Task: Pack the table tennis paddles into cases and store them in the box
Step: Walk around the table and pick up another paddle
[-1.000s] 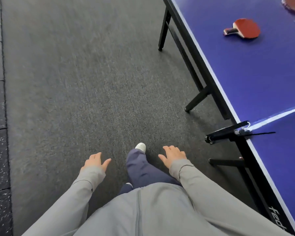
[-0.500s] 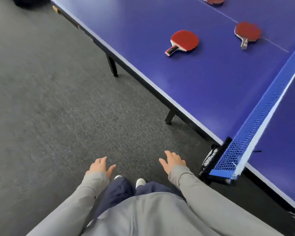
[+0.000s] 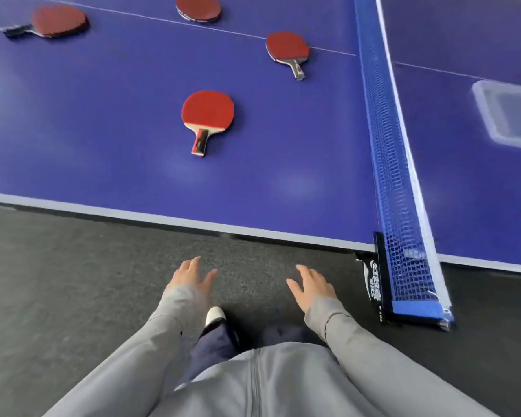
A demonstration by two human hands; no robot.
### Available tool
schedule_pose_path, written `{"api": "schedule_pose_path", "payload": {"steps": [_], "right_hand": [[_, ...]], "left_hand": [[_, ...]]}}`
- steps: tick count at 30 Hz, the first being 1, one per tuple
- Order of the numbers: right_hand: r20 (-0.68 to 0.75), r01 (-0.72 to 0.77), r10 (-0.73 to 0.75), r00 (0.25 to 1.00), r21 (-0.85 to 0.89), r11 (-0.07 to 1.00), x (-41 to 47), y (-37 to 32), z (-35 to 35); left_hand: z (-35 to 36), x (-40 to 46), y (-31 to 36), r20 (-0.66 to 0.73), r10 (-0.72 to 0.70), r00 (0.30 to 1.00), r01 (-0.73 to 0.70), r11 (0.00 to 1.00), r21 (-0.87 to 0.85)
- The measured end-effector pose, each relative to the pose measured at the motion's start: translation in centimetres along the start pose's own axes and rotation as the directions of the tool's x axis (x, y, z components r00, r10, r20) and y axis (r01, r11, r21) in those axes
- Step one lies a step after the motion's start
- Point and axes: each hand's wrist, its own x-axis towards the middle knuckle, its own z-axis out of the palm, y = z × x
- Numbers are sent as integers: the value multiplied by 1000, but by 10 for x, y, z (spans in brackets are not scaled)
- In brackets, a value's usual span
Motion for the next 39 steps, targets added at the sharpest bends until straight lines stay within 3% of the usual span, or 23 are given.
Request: {"api": "schedule_pose_path", "payload": {"steps": [6, 13, 22, 29, 35, 39], "right_hand": [[-154, -40, 60, 986, 133, 990, 26, -33, -38], [-251, -21, 74, 965, 208, 978, 99, -52, -97], [-322, 66, 9, 947, 224, 972, 231, -60, -190], [-457, 153, 10, 889, 318, 936, 333, -82, -253], [-567, 226, 8, 824, 342, 912, 422, -108, -293], [-577, 200, 17, 816, 309, 930, 480, -127, -316]], "left_hand": [[-58, 61, 40, -60, 139, 988, -141, 990, -29], [-97, 145, 84, -93, 135, 986, -140, 989, -49], [-117, 243, 122, -328, -45, 944, 35, 999, -35], [-108, 290, 138, -369, -181, 912, 140, 981, -136], [-102, 302, 138, -470, -270, 840, 117, 937, -329], [-104, 304, 136, -422, -316, 849, 155, 915, -373]]}}
